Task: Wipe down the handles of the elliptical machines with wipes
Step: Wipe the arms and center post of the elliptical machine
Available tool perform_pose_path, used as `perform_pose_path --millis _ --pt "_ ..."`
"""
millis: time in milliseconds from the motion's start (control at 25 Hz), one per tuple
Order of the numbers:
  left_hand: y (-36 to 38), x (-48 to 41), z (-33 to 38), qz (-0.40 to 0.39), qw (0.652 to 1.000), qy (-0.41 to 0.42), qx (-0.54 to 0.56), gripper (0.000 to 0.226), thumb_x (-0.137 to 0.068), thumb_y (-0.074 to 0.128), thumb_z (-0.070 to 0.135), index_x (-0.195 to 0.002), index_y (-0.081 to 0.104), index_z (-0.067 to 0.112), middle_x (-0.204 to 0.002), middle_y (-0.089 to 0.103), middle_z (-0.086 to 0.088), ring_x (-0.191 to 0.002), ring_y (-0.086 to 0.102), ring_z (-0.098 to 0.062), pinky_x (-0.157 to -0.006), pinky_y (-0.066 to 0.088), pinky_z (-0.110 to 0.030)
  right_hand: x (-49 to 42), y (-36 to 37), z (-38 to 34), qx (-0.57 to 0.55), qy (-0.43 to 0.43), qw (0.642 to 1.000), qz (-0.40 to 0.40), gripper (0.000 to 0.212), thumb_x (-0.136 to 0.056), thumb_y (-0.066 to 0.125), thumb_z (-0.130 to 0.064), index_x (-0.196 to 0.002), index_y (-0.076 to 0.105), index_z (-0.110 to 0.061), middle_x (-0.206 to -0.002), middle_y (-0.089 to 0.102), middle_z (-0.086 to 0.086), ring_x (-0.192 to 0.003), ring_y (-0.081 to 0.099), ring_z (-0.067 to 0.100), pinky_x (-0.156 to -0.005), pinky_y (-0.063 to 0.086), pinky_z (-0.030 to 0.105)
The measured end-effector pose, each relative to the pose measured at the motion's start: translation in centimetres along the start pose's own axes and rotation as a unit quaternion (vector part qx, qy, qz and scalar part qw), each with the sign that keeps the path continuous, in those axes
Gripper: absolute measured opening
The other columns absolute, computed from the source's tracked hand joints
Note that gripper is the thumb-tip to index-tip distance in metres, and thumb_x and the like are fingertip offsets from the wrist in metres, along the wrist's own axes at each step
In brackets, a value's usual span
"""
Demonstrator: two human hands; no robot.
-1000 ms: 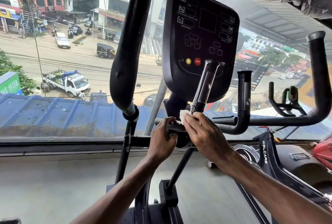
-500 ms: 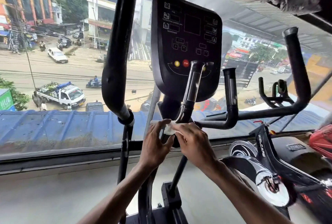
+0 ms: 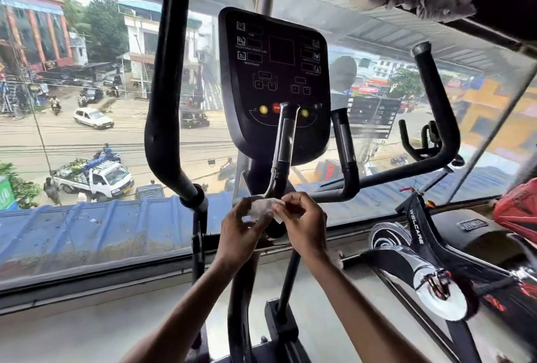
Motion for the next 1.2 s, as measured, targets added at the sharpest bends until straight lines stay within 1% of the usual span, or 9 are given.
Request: perform_pose_path --millis 80,200,400,600,720,840,1000,1080,1200 --pt "0.1 0.5 0.4 0.006 0.999 -0.025 0.028 0.013 -0.092 0.077 0.019 -0.102 0.077 0.012 -0.09 0.076 -0.002 -0.064 0.072 -0.004 -0.054 0.053 -0.016 0.1 -0.3 0.0 -0.009 0.012 1.0 0.001 0.028 -0.082 0.088 -0.019 -0.081 0.065 -0.034 -0.078 0.072 -0.014 -0.074 0.068 -0.002 -0.07 0.05 0.01" --pt "0.1 1.1 0.4 0.028 0.994 -0.061 0.082 0.008 -0.092 0.076 0.018 -0.099 0.078 0.015 -0.093 0.079 -0.004 -0.071 0.074 -0.004 -0.058 0.054 -0.014 0.5 -0.2 0.6 -0.044 0.041 0.998 -0.014 0.025 -0.082 0.087 -0.014 -0.087 0.068 -0.029 -0.085 0.076 -0.01 -0.078 0.071 -0.002 -0.074 0.051 0.01" --pt "1.1 2.4 -0.8 0.02 0.976 -0.129 0.172 0.015 -0.096 0.07 0.016 -0.106 0.076 0.007 -0.091 0.079 -0.008 -0.08 0.074 -0.014 -0.068 0.058 -0.027 2.1 0.6 1.5 -0.171 0.094 0.979 -0.061 0.019 -0.083 0.086 -0.011 -0.096 0.076 -0.021 -0.092 0.08 -0.006 -0.088 0.075 0.007 -0.079 0.057 0.02" --pt "0.9 3.4 -3.0 0.008 0.961 -0.192 0.197 0.019 -0.093 0.073 0.024 -0.1 0.076 0.007 -0.09 0.078 -0.011 -0.083 0.073 -0.021 -0.081 0.058 -0.039 3.4 0.7 1.4 -0.089 0.047 0.991 -0.091 0.021 -0.081 0.089 -0.017 -0.091 0.077 -0.03 -0.087 0.079 -0.012 -0.083 0.074 0.003 -0.079 0.057 0.018" --pt "0.3 3.9 -4.0 0.03 0.952 -0.224 0.205 0.019 -0.092 0.076 0.02 -0.105 0.076 0.007 -0.098 0.079 -0.013 -0.088 0.074 -0.024 -0.087 0.059 -0.045 4.2 1.2 0.8 -0.033 -0.003 0.994 -0.105 0.016 -0.085 0.085 -0.022 -0.099 0.08 -0.02 -0.097 0.077 -0.013 -0.087 0.074 0.002 -0.08 0.059 0.018" --pt "-2.8 3.3 -3.0 0.146 0.969 -0.164 0.113 0.004 -0.089 0.079 0.017 -0.091 0.078 0.014 -0.082 0.079 -0.002 -0.077 0.075 -0.017 -0.068 0.061 -0.036 4.4 1.1 1.4 -0.001 -0.008 0.997 -0.075 0.015 -0.088 0.082 -0.02 -0.102 0.079 -0.02 -0.1 0.075 -0.015 -0.09 0.073 0.001 -0.083 0.059 0.02" --pt "-4.8 0.9 -0.8 0.209 0.966 -0.097 -0.114 0.022 -0.095 0.07 0.035 -0.078 0.077 0.023 -0.065 0.074 0.006 -0.059 0.069 -0.01 -0.059 0.052 -0.023 3.0 -0.1 3.8 0.008 0.078 0.997 0.007 0.012 -0.087 0.079 -0.018 -0.097 0.078 -0.025 -0.096 0.078 -0.012 -0.09 0.073 0.003 -0.088 0.061 0.036" --pt "-5.0 -0.6 -0.4 0.216 0.946 -0.064 -0.235 0.022 -0.094 0.066 0.034 -0.079 0.078 0.023 -0.073 0.074 0.003 -0.071 0.065 -0.017 -0.062 0.043 -0.027 2.6 0.2 4.5 0.003 0.098 0.995 0.008 0.011 -0.087 0.079 -0.016 -0.096 0.078 -0.024 -0.093 0.078 -0.01 -0.088 0.073 0.003 -0.088 0.062 0.037" --pt "-3.7 -2.4 -0.3 0.204 0.942 -0.017 -0.266 0.012 -0.089 0.068 0.019 -0.09 0.079 0.015 -0.097 0.073 -0.005 -0.097 0.061 -0.028 -0.084 0.044 -0.036 2.4 0.9 5.5 -0.003 0.112 0.994 0.004 0.013 -0.086 0.078 -0.02 -0.093 0.077 -0.03 -0.092 0.078 -0.011 -0.088 0.074 0.004 -0.089 0.062 0.041"
Point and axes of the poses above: each hand's wrist, its own x-axis away from the middle knuckle, its own y-axis out of the palm, z = x × y, the point moved 10 cm from there along -x, towards the middle knuckle
